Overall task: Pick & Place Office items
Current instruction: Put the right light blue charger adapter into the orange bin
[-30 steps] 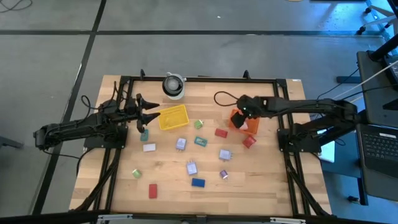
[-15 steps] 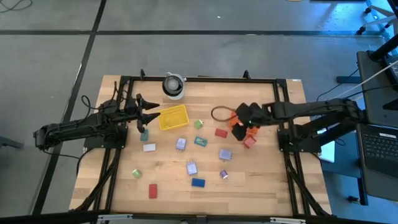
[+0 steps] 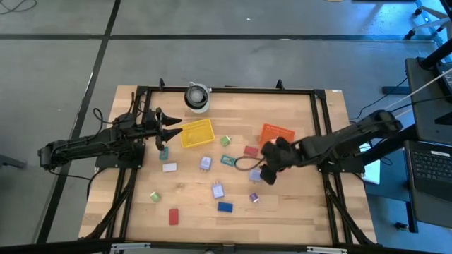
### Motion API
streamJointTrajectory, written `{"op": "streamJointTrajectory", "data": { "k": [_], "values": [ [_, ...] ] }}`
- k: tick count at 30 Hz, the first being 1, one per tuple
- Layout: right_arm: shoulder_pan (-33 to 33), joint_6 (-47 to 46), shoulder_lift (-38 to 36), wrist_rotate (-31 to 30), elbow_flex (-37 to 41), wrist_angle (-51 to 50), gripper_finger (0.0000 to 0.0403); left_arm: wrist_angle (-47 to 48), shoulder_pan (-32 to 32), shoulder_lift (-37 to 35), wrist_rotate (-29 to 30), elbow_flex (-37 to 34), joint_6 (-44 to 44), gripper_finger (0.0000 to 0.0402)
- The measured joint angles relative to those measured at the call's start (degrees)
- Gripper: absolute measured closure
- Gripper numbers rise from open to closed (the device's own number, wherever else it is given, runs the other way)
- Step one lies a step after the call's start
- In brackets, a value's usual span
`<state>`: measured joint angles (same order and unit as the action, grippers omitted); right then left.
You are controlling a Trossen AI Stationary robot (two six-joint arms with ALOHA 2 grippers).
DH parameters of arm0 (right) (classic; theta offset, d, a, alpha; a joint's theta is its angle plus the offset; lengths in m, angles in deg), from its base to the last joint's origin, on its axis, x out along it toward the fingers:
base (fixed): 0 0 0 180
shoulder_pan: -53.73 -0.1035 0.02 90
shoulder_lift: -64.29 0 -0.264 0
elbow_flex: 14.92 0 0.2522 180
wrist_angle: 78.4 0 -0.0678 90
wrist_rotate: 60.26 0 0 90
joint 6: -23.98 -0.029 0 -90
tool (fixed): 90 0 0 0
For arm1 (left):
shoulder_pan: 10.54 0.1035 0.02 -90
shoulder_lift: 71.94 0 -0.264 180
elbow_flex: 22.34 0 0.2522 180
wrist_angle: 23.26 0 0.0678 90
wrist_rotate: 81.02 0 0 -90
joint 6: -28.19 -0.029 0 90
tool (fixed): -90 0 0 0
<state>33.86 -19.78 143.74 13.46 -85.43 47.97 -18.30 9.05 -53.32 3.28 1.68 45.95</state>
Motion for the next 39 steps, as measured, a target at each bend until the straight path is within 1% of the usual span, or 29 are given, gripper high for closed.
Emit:
{"op": "streamJointTrajectory", "data": {
  "k": [3,6,11,16,22,35,39],
  "values": [
    [-1.2,1.0,4.3,3.2,0.0,2.7,0.013,-0.1,0.0,0.3,0.0,0.0,0.1,0.0179],
    [-1.7,0.9,8.2,6.8,0.0,2.7,0.0118,-0.3,0.0,0.3,0.0,0.0,0.1,0.0179],
    [-1.7,-0.8,12.1,9.4,0.0,2.6,0.0108,-0.2,0.0,0.3,0.0,0.0,0.1,0.0179],
    [-1.5,-0.7,13.4,9.7,0.0,3.1,0.0108,0.0,0.0,0.3,0.0,0.0,0.1,0.0179],
    [-0.2,1.0,13.9,9.7,0.0,4.6,0.0108,-0.1,0.0,0.3,-2.0,0.0,0.1,0.0179],
    [0.8,3.4,14.6,9.8,0.1,7.7,0.0108,0.0,0.0,0.3,-2.1,0.0,-0.5,0.0179],
    [0.8,3.7,16.2,10.1,0.1,7.6,0.0108,0.0,0.0,0.3,-2.1,0.0,-0.5,0.0179]
  ]
}}
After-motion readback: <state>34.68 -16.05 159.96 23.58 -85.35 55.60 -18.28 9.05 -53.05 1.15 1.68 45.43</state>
